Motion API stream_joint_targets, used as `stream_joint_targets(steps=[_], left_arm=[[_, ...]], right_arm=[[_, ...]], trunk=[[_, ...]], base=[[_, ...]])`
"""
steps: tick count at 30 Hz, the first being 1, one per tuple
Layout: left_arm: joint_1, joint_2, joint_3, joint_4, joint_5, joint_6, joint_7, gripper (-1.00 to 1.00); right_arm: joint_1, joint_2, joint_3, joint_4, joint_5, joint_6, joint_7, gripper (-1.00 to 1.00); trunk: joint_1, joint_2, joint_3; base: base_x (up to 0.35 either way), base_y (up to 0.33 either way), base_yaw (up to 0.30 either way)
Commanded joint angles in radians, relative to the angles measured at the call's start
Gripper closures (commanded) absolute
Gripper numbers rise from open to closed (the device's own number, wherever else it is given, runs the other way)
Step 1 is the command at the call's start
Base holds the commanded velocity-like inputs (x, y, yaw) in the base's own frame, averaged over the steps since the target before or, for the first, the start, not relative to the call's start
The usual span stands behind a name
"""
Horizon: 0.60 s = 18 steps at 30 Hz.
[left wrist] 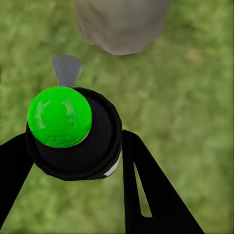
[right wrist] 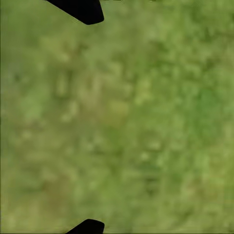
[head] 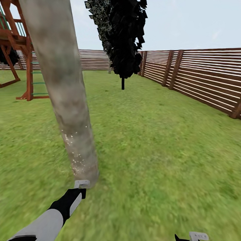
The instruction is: In the garden, pick up the pesticide atomizer on the floor and spray pesticide onto both trees until each tree trunk is fully covered.
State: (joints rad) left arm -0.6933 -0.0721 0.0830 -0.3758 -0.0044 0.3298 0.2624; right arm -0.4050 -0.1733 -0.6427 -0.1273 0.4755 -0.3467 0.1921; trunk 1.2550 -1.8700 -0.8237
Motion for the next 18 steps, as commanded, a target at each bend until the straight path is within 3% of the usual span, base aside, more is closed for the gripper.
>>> stream_joint_targets(steps=[1,8,18], left_arm=[[0.0,0.0,0.0,0.0,0.0,0.0,0.0,1.0],[0.0,0.0,0.0,0.0,-0.002,0.0,0.0,1.0],[0.0,0.0,0.0,0.0,0.0,0.0,0.0,1.0]], right_arm=[[0.0,0.0,0.0,0.0,0.0,0.0,0.0,-1.0],[0.0,0.0,0.0,0.0,0.0,0.0,0.0,-1.0],[0.0,0.0,0.0,0.0,0.0,0.0,0.0,-1.0]], trunk=[[0.0,0.0,0.0],[0.0,0.0,0.0],[0.0,0.0,0.0]], base=[[0.233,-0.187,0.275],[0.037,-0.243,0.269],[0.0,-0.272,0.017]])
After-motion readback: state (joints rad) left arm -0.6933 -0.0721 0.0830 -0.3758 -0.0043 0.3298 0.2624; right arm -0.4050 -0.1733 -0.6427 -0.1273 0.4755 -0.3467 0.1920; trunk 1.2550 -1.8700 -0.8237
